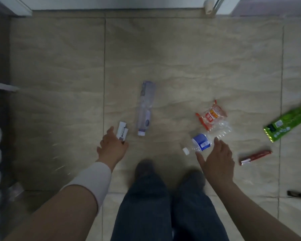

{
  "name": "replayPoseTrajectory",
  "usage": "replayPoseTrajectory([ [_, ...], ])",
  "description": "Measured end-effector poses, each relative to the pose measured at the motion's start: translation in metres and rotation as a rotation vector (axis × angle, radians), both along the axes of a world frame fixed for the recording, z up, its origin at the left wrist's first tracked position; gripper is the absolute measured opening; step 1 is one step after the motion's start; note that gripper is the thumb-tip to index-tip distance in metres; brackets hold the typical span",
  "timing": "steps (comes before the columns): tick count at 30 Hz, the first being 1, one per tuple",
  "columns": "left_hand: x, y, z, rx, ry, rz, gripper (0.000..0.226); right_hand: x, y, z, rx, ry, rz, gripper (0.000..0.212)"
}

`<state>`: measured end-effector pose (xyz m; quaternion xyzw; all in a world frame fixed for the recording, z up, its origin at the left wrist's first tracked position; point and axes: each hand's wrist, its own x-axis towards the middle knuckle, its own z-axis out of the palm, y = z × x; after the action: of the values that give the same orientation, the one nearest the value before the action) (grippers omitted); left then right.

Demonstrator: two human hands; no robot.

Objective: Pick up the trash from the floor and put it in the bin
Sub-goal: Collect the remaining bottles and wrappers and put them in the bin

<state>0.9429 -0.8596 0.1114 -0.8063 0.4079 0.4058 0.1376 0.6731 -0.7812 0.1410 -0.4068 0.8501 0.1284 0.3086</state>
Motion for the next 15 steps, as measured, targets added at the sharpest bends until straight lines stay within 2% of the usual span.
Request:
replayPoseTrajectory([
  [4, 0.002, -0.007, -0.098, -0.106, -0.034, 0.231, 0.087, -0.025, -0.006, -0.096, -0.157, 0.003, -0.288, 0.09],
  [9, 0.004, 0.016, -0.163, -0.164, -0.121, 0.313, 0.086, -0.044, -0.009, -0.173, -0.277, -0.049, -0.933, 0.101],
  [12, 0.012, 0.027, -0.179, -0.256, -0.126, 0.326, 0.057, -0.046, -0.012, -0.198, -0.309, -0.046, -1.103, 0.1],
  [15, 0.013, 0.03, -0.174, -0.293, 0.006, 0.3, 0.021, -0.047, -0.014, -0.204, -0.346, -0.122, -1.255, 0.09],
])
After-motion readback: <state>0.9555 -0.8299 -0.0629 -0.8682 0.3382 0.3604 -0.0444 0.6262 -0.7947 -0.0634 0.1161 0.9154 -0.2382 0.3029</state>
